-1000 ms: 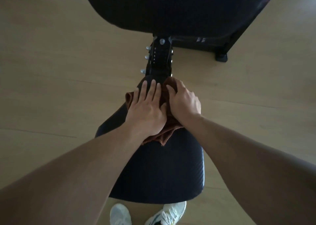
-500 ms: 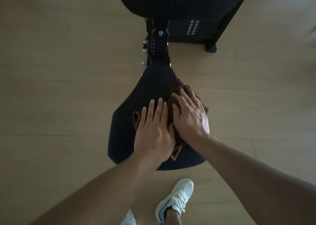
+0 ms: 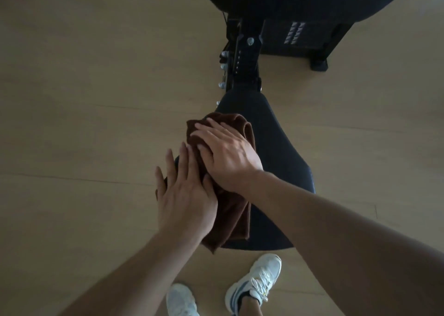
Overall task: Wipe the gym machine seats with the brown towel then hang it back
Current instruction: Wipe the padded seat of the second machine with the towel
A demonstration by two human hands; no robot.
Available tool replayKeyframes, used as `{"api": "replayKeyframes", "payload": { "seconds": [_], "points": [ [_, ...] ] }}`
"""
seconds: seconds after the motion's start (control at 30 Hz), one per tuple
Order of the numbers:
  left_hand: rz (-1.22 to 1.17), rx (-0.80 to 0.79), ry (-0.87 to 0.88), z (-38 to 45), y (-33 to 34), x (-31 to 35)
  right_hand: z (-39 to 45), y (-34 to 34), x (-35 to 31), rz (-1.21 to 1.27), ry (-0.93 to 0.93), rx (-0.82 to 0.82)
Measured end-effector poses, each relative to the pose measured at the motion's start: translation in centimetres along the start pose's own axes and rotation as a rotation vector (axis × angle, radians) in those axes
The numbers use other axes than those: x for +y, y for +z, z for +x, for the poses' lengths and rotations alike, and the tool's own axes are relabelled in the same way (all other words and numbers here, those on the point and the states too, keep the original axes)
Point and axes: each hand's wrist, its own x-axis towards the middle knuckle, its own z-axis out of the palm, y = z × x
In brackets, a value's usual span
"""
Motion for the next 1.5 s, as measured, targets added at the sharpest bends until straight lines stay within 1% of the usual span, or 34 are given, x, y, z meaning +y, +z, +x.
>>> {"api": "replayKeyframes", "payload": {
  "seconds": [0.13, 0.2, 0.27, 0.3, 0.33, 0.43, 0.47, 0.5, 0.6, 0.63, 0.7, 0.8, 0.9, 1.03, 1.1, 1.2, 1.3, 1.43, 1.5],
  "points": [
    [0.015, -0.069, -0.070, 4.7, -0.6, 1.7, 4.0, -0.6, 1.8, 0.014, 0.030, 0.043],
    [0.027, -0.129, -0.091, 7.1, -1.1, 2.7, 5.4, -1.2, 2.5, 0.002, 0.050, 0.075],
    [0.026, -0.192, -0.079, 9.2, -1.7, 3.5, 6.6, -1.8, 3.4, -0.024, 0.086, 0.105],
    [0.034, -0.186, -0.059, 10.1, -2.0, 3.8, 7.1, -2.0, 4.0, -0.043, 0.109, 0.128],
    [0.061, -0.139, -0.035, 11.0, -2.3, 4.3, 7.6, -2.3, 4.5, -0.068, 0.135, 0.156],
    [0.156, 0.153, -0.003, 12.6, -2.4, 6.6, 8.1, -2.7, 6.1, -0.119, 0.251, 0.242],
    [0.152, 0.185, -0.016, 12.8, -2.2, 7.4, 8.1, -2.8, 6.4, -0.117, 0.291, 0.268],
    [0.120, 0.159, -0.030, 12.7, -1.9, 7.9, 8.2, -2.9, 6.5, -0.108, 0.328, 0.296],
    [-0.005, -0.008, -0.040, 12.0, -0.7, 7.6, 8.1, -2.8, 6.8, -0.091, 0.395, 0.365],
    [-0.014, -0.028, -0.015, 11.7, -0.5, 7.1, 8.0, -2.9, 7.0, -0.077, 0.400, 0.366],
    [0.031, -0.020, 0.094, 11.4, -0.3, 6.3, 7.5, -3.2, 7.3, -0.025, 0.394, 0.336],
    [0.121, 0.004, 0.243, 10.9, -0.1, 5.8, 6.2, -3.7, 7.9, 0.009, 0.374, 0.234],
    [0.144, -0.014, 0.308, 9.7, 0.1, 6.3, 4.6, -4.3, 8.2, 0.012, 0.401, 0.182],
    [0.199, -0.063, 0.382, 7.6, 0.2, 7.0, 1.7, -5.1, 7.6, 0.009, 0.458, 0.171],
    [0.192, -0.075, 0.436, 6.4, 0.3, 7.2, -0.4, -5.3, 7.4, 0.041, 0.504, 0.196],
    [0.194, -0.072, 0.521, 4.1, 0.5, 7.8, -4.0, -5.7, 7.2, 0.106, 0.625, 0.234],
    [0.162, -0.102, 0.627, 1.6, 0.3, 8.1, -7.8, -6.7, 6.1, 0.137, 0.726, 0.238],
    [0.114, -0.164, 0.706, -1.6, -0.1, 7.7, -11.9, -7.5, 4.8, 0.180, 0.838, 0.228],
    [0.126, -0.173, 0.713, -3.5, 0.0, 7.5, -14.3, -6.9, 3.9, 0.245, 0.925, 0.271]
  ]
}}
